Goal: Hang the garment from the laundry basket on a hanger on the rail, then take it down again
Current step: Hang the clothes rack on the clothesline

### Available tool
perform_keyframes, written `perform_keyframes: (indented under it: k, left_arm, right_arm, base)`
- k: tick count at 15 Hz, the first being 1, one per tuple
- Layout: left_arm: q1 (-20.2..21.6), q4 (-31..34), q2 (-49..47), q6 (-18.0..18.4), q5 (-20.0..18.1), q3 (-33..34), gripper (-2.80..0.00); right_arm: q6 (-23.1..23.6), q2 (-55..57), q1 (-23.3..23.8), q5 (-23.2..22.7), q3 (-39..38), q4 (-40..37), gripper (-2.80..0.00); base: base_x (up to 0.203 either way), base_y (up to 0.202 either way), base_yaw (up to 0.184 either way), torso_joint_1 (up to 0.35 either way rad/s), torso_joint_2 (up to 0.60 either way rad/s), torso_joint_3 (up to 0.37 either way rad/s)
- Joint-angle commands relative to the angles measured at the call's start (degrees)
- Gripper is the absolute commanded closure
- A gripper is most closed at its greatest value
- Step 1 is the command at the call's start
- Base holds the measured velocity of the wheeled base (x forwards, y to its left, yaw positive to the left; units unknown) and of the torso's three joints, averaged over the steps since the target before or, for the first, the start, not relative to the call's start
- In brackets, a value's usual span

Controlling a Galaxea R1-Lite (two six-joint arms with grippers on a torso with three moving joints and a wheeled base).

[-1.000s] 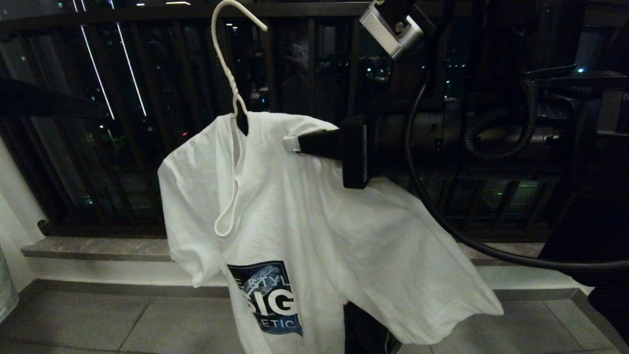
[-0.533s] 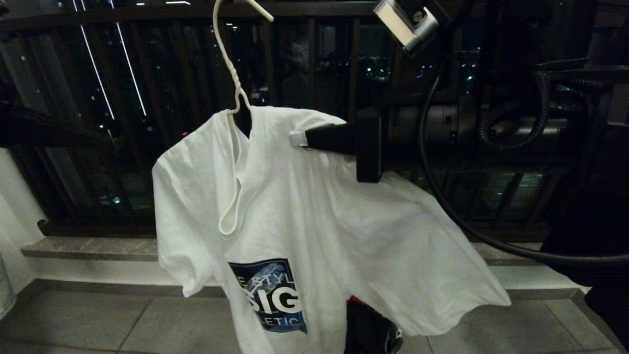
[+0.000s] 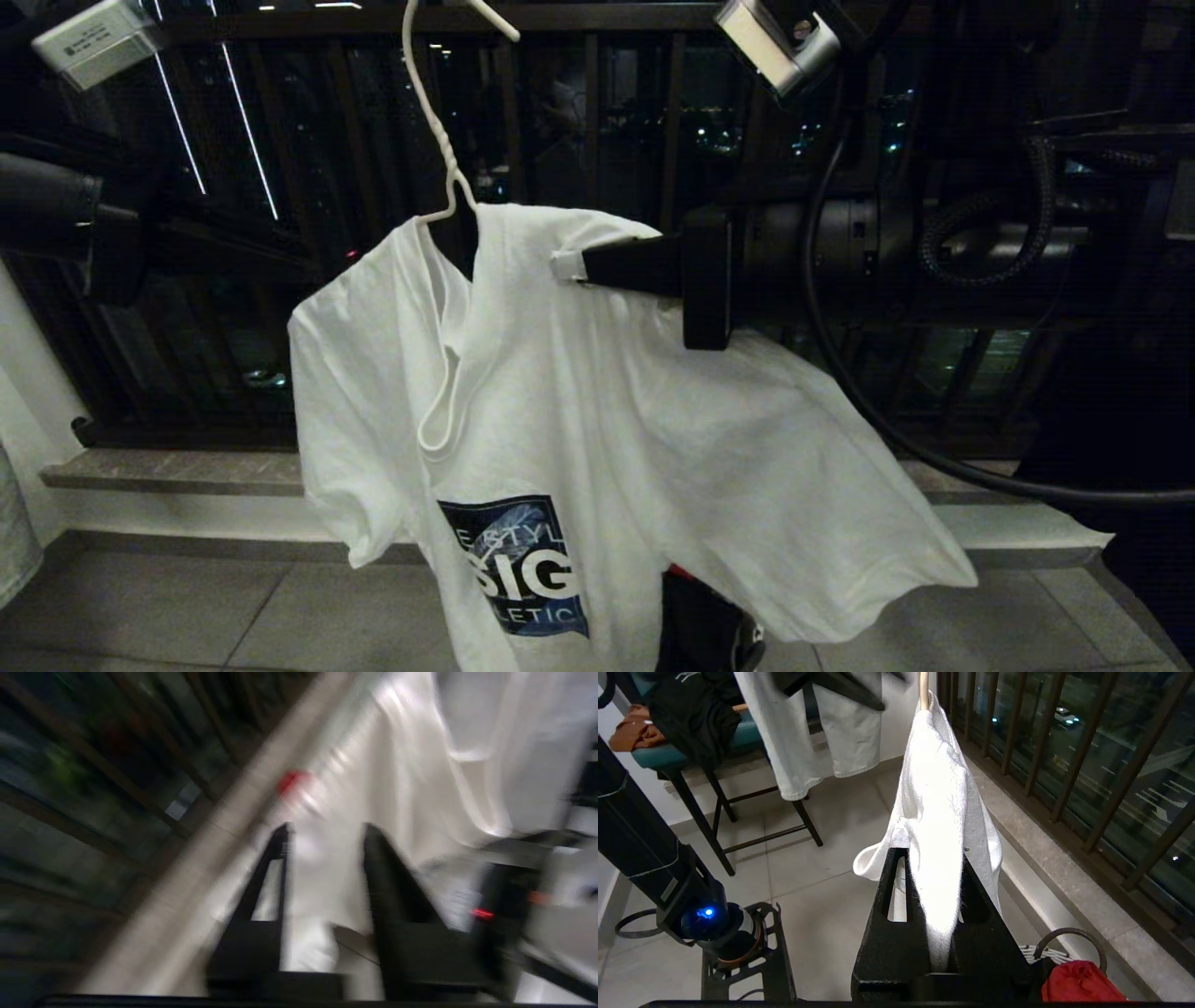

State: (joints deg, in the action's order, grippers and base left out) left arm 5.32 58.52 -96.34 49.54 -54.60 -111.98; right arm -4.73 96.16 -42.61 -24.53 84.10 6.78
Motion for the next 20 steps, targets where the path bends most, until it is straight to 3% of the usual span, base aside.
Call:
perform_keyframes:
  k: [1,10,20]
  left_arm:
    - [-0.5,-4.0,-1.9,0.6,-0.3,0.1,-2.8]
    - [-6.1,-2.8,-4.2,0.8,-1.8,0.3,-2.8]
    - [-8.5,-3.3,-7.6,0.6,-1.9,0.2,-2.8]
  right_arm:
    - [0.0,-0.1,0.0,-0.1,-0.2,0.1,0.0]
    - [0.1,-0.1,-0.3,-0.2,0.2,0.1,0.0]
    - [0.1,0.3,-1.2,-0.2,0.4,0.1,0.0]
  base:
    - [0.0,0.0,0.0,0.0,0.0,0.0]
    - [0.0,0.0,0.0,0.0,0.0,0.0]
    - [0.0,0.0,0.0,0.0,0.0,0.0]
